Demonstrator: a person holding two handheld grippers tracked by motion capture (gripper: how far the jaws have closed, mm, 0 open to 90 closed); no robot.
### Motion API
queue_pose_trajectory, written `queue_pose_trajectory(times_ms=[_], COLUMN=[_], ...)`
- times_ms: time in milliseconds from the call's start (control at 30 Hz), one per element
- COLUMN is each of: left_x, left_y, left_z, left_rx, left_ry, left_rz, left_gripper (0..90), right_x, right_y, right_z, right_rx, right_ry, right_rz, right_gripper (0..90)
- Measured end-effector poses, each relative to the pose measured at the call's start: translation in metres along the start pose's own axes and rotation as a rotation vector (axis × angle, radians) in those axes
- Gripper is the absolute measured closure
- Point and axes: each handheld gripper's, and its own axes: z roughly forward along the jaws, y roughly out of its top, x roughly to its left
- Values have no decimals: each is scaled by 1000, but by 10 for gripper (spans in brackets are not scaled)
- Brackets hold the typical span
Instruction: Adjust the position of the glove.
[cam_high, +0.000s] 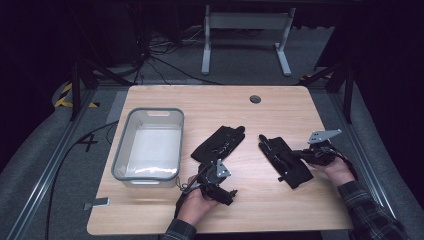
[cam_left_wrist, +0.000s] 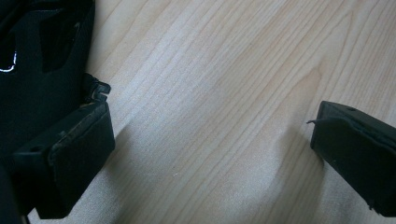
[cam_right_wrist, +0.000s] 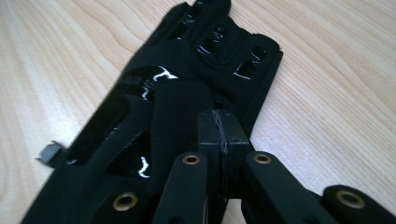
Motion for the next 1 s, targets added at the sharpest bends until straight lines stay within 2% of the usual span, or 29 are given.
queue_pose_trajectory(times_ms=[133,400,867,1000], left_x=[0,0,0,0], left_y=[0,0,0,0], left_z=[0,0,0,0], left_rx=[0,3,0,0], left_ry=[0,1,0,0], left_rz=[0,-2,0,0], left_gripper=[0,0,0,0], right_x=[-1,3,33,38], right_y=[-1,-7,-24,-26], right_z=[7,4,-12,-14], right_rx=[36,32,48,48], right_ry=[-9,9,46,46], right_rz=[-10,-1,-35,-41], right_gripper=[899,899,899,898])
